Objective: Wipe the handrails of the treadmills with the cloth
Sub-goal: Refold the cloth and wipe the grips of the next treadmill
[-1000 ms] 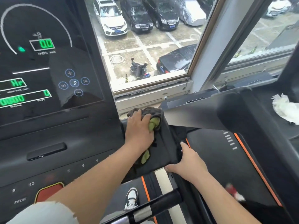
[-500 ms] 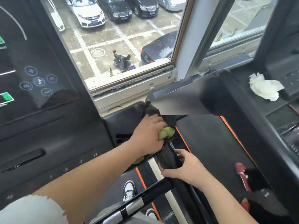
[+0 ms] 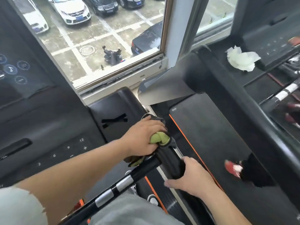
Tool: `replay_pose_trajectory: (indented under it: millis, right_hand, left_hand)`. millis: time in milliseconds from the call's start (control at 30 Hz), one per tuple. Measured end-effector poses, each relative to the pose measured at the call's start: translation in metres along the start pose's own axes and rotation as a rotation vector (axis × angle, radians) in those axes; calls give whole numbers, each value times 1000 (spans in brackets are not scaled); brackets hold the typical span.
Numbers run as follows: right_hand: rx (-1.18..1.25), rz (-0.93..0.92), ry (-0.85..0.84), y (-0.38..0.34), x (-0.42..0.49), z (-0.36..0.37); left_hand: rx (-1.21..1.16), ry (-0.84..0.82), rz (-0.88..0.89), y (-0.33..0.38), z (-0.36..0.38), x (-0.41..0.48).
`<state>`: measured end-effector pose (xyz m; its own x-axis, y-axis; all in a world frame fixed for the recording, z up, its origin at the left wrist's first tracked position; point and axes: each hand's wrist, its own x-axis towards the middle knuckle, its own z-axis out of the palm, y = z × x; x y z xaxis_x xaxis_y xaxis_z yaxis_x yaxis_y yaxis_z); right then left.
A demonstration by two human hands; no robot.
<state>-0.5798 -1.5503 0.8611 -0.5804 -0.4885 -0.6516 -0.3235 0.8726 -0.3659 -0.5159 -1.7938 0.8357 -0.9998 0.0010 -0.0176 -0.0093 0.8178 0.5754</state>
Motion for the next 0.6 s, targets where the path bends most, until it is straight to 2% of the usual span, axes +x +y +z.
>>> replay_pose_trajectory:
  millis: [67,200,267,333,400,500,567,600]
  right_hand:
    - [46,-35,28,6,-4,4]
    - [172,-59,11,21,-10,3]
    - [240,-64,12,28,-12,5]
    - [239,-59,36,35,-14,8]
    - [167,-38,40,40,-19,10]
    - [88,-36,20,47,-26,11]
    - [68,-48,29,48,-29,12]
    - [60,-54,38,48,-30,14]
  left_hand:
    - [41,-5,-30,-10,-9,5]
    - [62,199,-295,4,0,25]
    - [-4,223,-271,23,19,16]
    - [-60,127,-143,32,26,-5]
    - [-47,55,-104,22,13,-8]
    - [36,88,-257,13,0,14]
    - [34,178,-378,31,12,25]
    - [17,199,-381,45,24,23]
